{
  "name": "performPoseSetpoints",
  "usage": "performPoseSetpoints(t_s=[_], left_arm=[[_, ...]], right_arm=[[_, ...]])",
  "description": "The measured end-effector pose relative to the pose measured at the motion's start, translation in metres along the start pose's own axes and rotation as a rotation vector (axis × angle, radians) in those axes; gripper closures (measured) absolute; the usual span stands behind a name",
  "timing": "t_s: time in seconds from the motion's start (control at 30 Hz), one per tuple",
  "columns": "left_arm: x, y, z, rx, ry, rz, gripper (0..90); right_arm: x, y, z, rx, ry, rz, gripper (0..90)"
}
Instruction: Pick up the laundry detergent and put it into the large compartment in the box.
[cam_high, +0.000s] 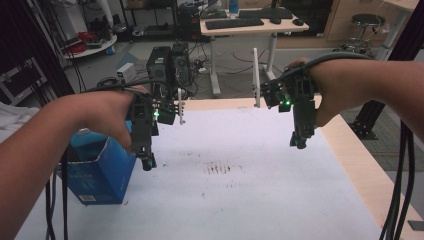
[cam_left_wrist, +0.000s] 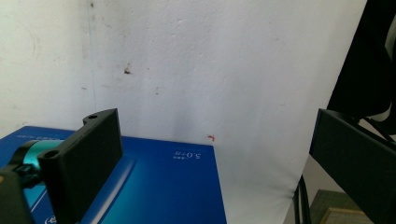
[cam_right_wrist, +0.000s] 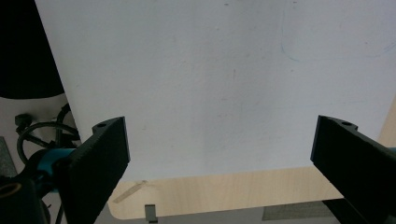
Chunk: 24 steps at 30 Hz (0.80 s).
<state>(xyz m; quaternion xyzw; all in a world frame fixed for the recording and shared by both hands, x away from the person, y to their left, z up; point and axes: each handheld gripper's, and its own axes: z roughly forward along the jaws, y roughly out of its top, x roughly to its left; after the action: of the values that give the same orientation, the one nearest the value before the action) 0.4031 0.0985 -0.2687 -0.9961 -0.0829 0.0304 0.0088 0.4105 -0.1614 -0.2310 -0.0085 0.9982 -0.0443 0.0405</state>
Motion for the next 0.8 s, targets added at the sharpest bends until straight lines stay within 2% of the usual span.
performPoseSetpoints(t_s=[0.43, 0.8], left_arm=[[0.0052, -0.0026, 0.001, 0.005, -0.008, -0.009, 2.6], [0.0043, -0.0013, 0.0002, 0.012, -0.009, -0.005, 2.6]], right_arm=[[-0.0056, -0.0005, 0.0028, -0.004, 0.004, 0.001, 3.5], [-0.0042, -0.0006, 0.0021, -0.009, 0.004, 0.006, 3.6]])
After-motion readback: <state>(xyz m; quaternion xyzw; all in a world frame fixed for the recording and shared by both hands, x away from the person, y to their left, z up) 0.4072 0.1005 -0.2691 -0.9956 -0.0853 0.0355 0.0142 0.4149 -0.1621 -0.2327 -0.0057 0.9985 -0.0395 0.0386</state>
